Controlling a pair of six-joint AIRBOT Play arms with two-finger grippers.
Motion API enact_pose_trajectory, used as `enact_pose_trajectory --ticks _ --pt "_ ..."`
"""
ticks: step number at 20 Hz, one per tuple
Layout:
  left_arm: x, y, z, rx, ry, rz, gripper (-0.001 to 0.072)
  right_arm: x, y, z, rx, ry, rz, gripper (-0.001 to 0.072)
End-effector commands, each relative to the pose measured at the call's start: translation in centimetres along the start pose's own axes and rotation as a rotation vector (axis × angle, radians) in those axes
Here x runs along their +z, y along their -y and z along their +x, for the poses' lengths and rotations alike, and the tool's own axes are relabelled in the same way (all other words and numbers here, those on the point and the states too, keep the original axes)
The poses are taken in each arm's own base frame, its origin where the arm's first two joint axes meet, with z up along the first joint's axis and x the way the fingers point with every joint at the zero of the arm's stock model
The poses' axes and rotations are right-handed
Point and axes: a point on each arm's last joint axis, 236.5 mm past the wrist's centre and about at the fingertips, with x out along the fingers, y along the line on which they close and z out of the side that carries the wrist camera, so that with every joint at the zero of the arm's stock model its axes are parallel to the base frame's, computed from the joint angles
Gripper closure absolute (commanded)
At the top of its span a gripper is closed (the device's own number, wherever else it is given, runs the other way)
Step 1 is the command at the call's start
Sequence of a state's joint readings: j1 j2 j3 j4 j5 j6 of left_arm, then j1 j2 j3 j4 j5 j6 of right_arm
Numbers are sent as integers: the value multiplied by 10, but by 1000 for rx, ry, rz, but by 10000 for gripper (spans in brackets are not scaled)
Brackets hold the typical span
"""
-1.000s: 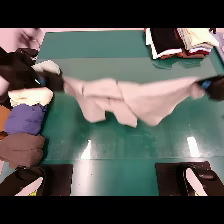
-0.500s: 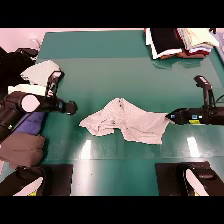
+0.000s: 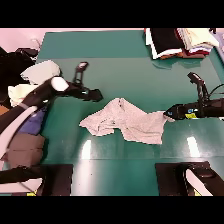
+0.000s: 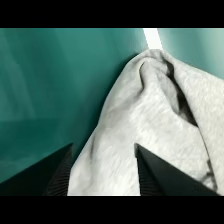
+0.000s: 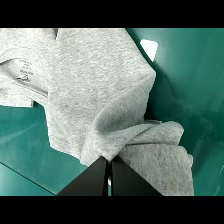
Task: Fold the shirts.
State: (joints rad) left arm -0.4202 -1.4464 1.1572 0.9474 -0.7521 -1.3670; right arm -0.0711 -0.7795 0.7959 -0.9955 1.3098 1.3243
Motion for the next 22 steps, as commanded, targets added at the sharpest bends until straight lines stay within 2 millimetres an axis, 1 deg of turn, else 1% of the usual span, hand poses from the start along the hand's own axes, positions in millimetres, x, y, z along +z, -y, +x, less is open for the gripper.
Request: enact_pose_trajectory --ticks 1,3,5,6,7,8,9,10,11,12,13,14,15,16,17,18,19,21,22 --pt "-20 9 62 -44 -122 9 250 1 -1 -2 -1 9 -6 700" --pt "-28 11 73 -48 -156 14 250 6 -3 -7 -7 47 -18 700" --pt "-33 12 74 -46 -173 26 252 11 -6 -13 -12 84 -31 700" --pt "-35 11 73 -48 -185 23 277 11 -7 -16 -14 96 -36 700" --pt "-39 10 71 -50 -206 21 491 13 -8 -18 -15 111 -42 700" --pt "-38 7 67 -50 -218 25 683 16 -9 -21 -18 130 -47 700" --pt "-30 5 59 -54 -222 23 684 20 -11 -25 -23 159 -54 700" --pt "-16 3 45 -58 -202 21 685 27 -13 -32 -28 189 -67 700" --pt "9 1 23 -55 -149 26 685 35 -19 -43 -33 224 -96 700" --pt "37 1 -6 -49 -72 42 685 45 -27 -58 -36 265 -125 699" --pt "67 3 -42 -40 22 63 685 58 -38 -76 -40 315 -164 700" --pt "97 9 -88 -20 131 106 685 71 -49 -95 -43 362 -199 700" --pt "118 16 -134 7 227 151 685 83 -61 -116 -47 411 -238 700" --pt "133 26 -185 42 323 205 685 93 -73 -136 -50 449 -274 700" --pt "140 40 -233 77 408 279 685 102 -86 -156 -54 488 -310 699" --pt "140 54 -274 109 478 333 685 108 -94 -175 -73 519 -344 700" --pt "134 72 -314 134 546 394 684 112 -99 -193 -106 542 -375 700" --pt "114 105 -375 148 662 476 684 114 -103 -223 -178 566 -421 700" --pt "102 118 -399 148 707 503 684 114 -104 -235 -208 571 -437 700"
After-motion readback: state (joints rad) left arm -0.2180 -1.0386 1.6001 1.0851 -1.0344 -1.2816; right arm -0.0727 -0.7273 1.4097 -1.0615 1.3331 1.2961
